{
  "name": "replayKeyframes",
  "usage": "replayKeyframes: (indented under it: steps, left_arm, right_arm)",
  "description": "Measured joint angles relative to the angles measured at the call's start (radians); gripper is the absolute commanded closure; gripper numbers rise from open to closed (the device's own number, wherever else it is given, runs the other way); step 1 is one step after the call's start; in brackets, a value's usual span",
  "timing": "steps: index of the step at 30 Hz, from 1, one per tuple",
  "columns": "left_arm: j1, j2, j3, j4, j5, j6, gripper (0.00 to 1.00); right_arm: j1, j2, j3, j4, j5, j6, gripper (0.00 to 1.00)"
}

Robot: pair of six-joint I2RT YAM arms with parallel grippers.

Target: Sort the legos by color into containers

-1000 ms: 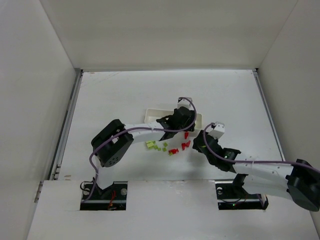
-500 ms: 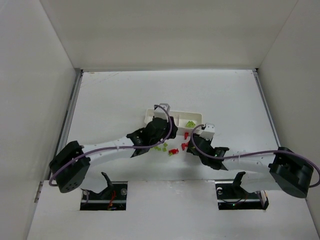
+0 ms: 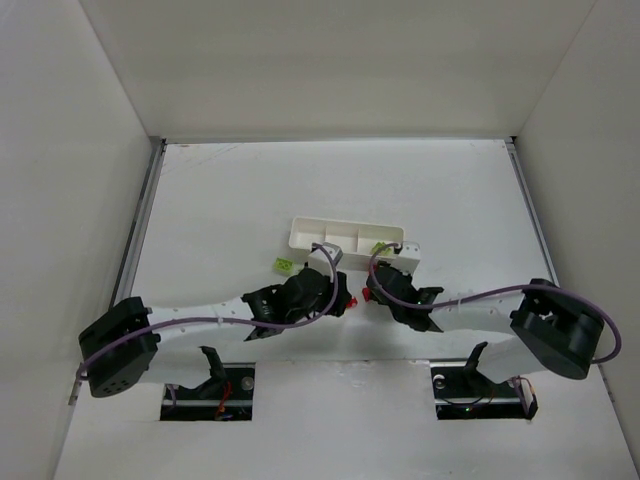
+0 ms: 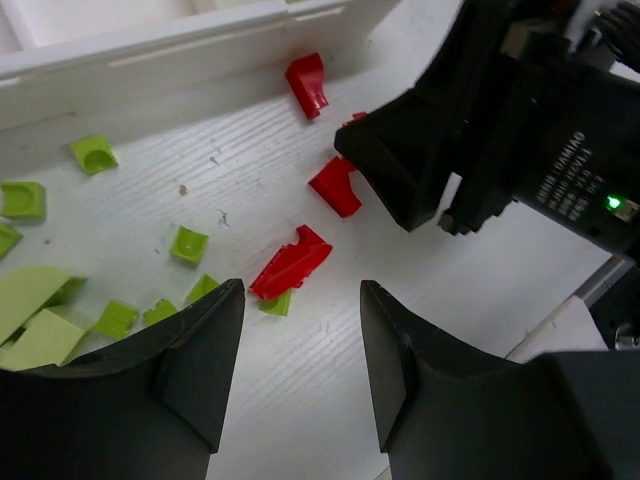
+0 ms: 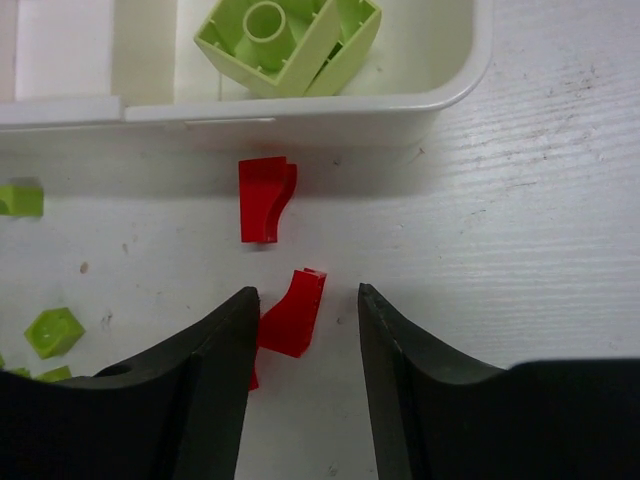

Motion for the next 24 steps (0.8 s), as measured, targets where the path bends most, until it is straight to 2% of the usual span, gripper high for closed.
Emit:
replayKeyframes:
  steps: [11,18,24]
  left_arm:
    - [-0.032,0.099,0.000,0.036,0.018,0.072,0.50]
    - [-0.034,0.165,0.000,0.058,0.031,0.108,0.52]
    - [-0.032,0.240,0.013,0.090,0.039,0.132,0.64]
  right_arm:
    - [-0.001,0.050,0.021,0.002,0.020,0.039,0.78]
    - [-0.001,-0.010,0.012,-0.013,0.014,0.045,0.79]
    - [0.000,-0.046,0.012,-0.011,0.015,0.031,0.79]
